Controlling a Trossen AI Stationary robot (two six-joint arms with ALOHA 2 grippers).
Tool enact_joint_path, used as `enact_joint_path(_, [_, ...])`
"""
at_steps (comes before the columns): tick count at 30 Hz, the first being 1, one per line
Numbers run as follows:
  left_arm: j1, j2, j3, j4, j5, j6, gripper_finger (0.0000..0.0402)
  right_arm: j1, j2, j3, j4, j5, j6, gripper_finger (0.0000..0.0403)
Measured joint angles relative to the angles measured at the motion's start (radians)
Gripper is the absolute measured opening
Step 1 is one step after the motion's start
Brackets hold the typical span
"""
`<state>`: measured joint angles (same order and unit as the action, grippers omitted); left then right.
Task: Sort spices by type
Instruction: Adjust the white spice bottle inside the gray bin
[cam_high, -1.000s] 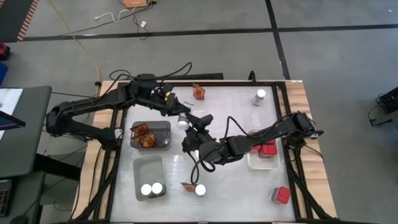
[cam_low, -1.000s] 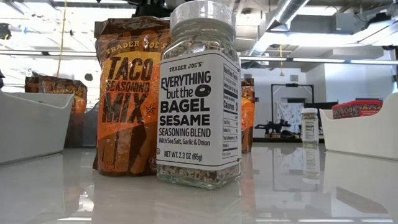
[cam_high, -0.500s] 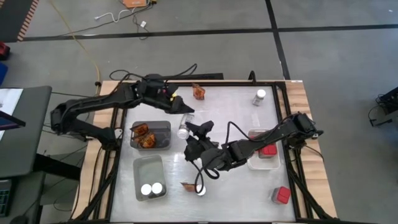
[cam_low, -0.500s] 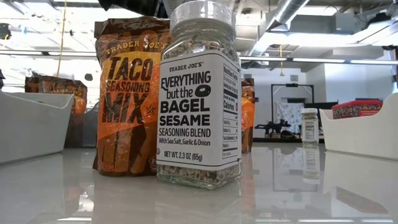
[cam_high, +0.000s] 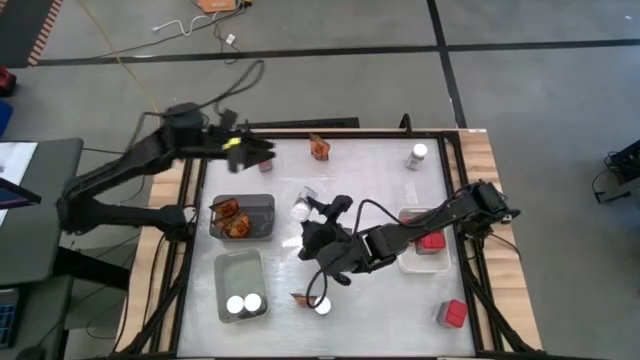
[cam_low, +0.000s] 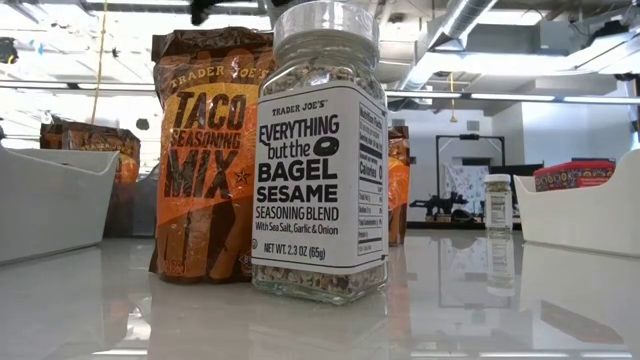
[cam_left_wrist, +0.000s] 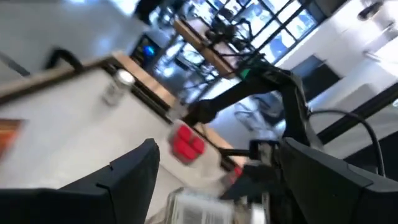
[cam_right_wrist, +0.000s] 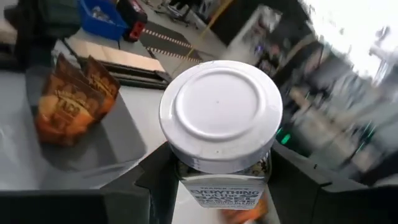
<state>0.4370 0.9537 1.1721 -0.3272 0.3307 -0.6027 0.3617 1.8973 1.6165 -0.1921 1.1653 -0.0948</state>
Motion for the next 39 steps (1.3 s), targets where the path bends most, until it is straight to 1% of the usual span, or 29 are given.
enact_joint_path(1, [-0.013,-0.032,0.0,-0.041,-0.041,0.026,0.032,-0.006,0.0,0.0,-0.028,-0.007,0.086,0.0224])
enact_joint_path(2, [-0.028,-0.061,0.0,-0.082,-0.079,0.044,0.032,-0.014,0.0,0.0,-0.055,-0.036,0.165,0.0224])
enact_joint_path(3, [-0.049,-0.091,0.001,-0.13,-0.125,0.064,0.032,-0.026,0.0,0.0,-0.068,-0.095,0.233,0.0224])
enact_joint_path(6, [-0.133,-0.157,0.0,-0.267,-0.252,0.094,0.032,-0.076,0.0,0.0,-0.048,-0.342,0.36,0.0224])
enact_joint_path(8, [-0.203,-0.188,0.0,-0.337,-0.347,0.094,0.032,-0.123,-0.003,0.0,-0.01,-0.546,0.428,0.0224])
enact_joint_path(10, [-0.286,-0.202,-0.004,-0.369,-0.434,0.087,0.032,-0.177,-0.005,0.0,0.008,-0.749,0.504,0.0224])
enact_joint_path(12, [-0.378,-0.213,-0.028,-0.356,-0.499,0.071,0.032,-0.229,-0.006,0.0,0.002,-0.931,0.552,0.0223])
enact_joint_path(14, [-0.478,-0.213,-0.064,-0.343,-0.573,0.059,0.032,-0.27,-0.017,0.0,-0.043,-1.062,0.558,0.0223])
enact_joint_path(15, [-0.53,-0.208,-0.083,-0.335,-0.613,0.052,0.032,-0.284,-0.027,0.0,-0.065,-1.099,0.558,0.0223])
enact_joint_path(17, [-0.643,-0.193,-0.138,-0.295,-0.709,0.041,0.032,-0.294,-0.064,0.0,-0.145,-1.126,0.553,0.0223])
enact_joint_path(19, [-0.749,-0.171,-0.192,-0.234,-0.815,0.033,0.032,-0.291,-0.113,0.0,-0.254,-1.133,0.513,0.0223])
enact_joint_path(21, [-0.832,-0.145,-0.237,-0.164,-0.923,0.031,0.032,-0.278,-0.166,0.002,-0.36,-1.13,0.482,0.0223])
enact_joint_path(23, [-0.881,-0.12,-0.264,-0.102,-1.016,0.04,0.032,-0.258,-0.221,-0.004,-0.456,-1.101,0.46,0.0223])
enact_joint_path(25, [-0.897,-0.089,-0.285,-0.081,-1.062,0.045,0.032,-0.234,-0.276,-0.026,-0.486,-1.058,0.445,0.0223])
enact_joint_path(28, [-0.891,-0.032,-0.289,-0.067,-1.065,0.045,0.032,-0.205,-0.342,-0.077,-0.482,-1.015,0.428,0.0223])
enact_joint_path(32, [-0.875,0.053,-0.289,-0.017,-1.055,0.047,0.032,-0.188,-0.396,-0.178,-0.313,-1.003,0.386,0.0223])
enact_joint_path(34, [-0.865,0.104,-0.289,0.046,-1.008,0.087,0.032,-0.193,-0.404,-0.209,-0.204,-1.008,0.357,0.0222])
enact_joint_path(36, [-0.859,0.15,-0.289,0.133,-0.958,0.161,0.032,-0.201,-0.405,-0.217,-0.147,-1.032,0.333,0.0222])
enact_joint_path(39, [-0.859,0.2,-0.279,0.265,-0.937,0.25,0.032,-0.208,-0.406,-0.217,-0.088,-1.079,0.304,0.0222])
